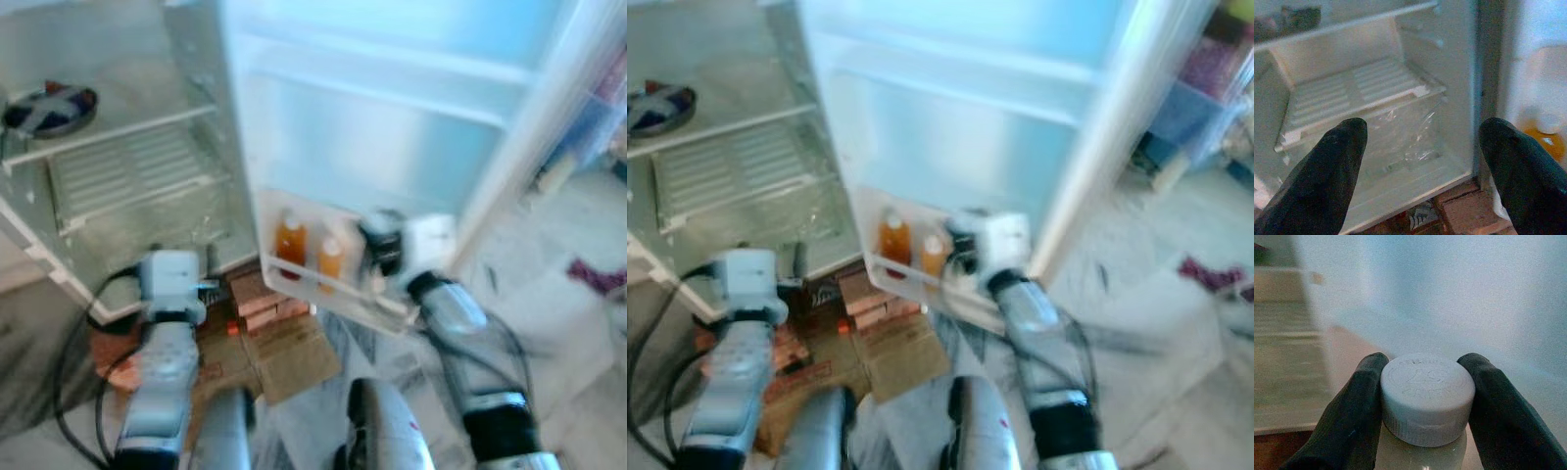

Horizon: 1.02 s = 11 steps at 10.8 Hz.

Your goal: Restocking fridge

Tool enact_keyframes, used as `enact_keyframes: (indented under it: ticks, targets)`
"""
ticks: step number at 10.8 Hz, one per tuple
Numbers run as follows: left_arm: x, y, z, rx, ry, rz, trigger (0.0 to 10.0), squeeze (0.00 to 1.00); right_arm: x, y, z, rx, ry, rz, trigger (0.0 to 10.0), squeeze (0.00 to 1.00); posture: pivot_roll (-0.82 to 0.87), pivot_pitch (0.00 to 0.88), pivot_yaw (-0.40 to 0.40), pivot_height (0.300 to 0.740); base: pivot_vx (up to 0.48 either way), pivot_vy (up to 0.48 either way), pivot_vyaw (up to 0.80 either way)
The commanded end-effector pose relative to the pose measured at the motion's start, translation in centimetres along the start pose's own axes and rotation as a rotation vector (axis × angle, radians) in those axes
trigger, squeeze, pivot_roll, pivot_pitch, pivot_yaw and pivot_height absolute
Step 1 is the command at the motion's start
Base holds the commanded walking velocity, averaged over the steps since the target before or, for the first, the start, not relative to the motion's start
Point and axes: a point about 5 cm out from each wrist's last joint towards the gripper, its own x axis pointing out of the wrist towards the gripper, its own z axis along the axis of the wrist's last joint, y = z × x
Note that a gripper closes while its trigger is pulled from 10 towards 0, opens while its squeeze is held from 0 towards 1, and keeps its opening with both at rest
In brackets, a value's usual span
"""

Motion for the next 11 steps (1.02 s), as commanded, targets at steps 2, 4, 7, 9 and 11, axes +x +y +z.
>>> enact_keyframes:
  ticks: [2,4,7,9,11]
  targets:
    - [-0.3,1.3,-0.8,0.032,0.039,0.042,10.0,0.0,0.7,1.3,0.7,0.004,-0.038,0.066,10.0,0.0,0.08,0.072,-0.037,0.601,0.0,0.0,0.0]
    - [-0.4,0.9,-0.6,0.047,0.042,0.021,10.0,0.0,0.9,1.1,0.3,-0.004,-0.021,0.074,10.0,0.0,0.09,0.079,-0.037,0.601,0.0,0.0,0.0]
    - [-2.0,-0.8,-1.1,0.11,0.085,-0.09,10.0,0.0,1.2,2.6,-3.1,-0.057,0.123,0.223,10.0,0.0,0.14,0.118,-0.049,0.601,0.0,0.0,0.0]
    - [-3.1,-0.1,-2.2,0.067,0.197,-0.088,10.0,0.0,2.9,3.0,-3.3,-0.087,0.123,0.246,10.0,0.0,0.17,0.143,-0.059,0.576,0.0,0.0,0.0]
    - [-3.6,0.3,-1.9,0.084,0.207,-0.083,10.0,0.0,4.7,3.9,-2.2,-0.094,0.068,0.252,10.0,0.0,0.19,0.157,-0.05,0.536,0.0,0.0,0.0]
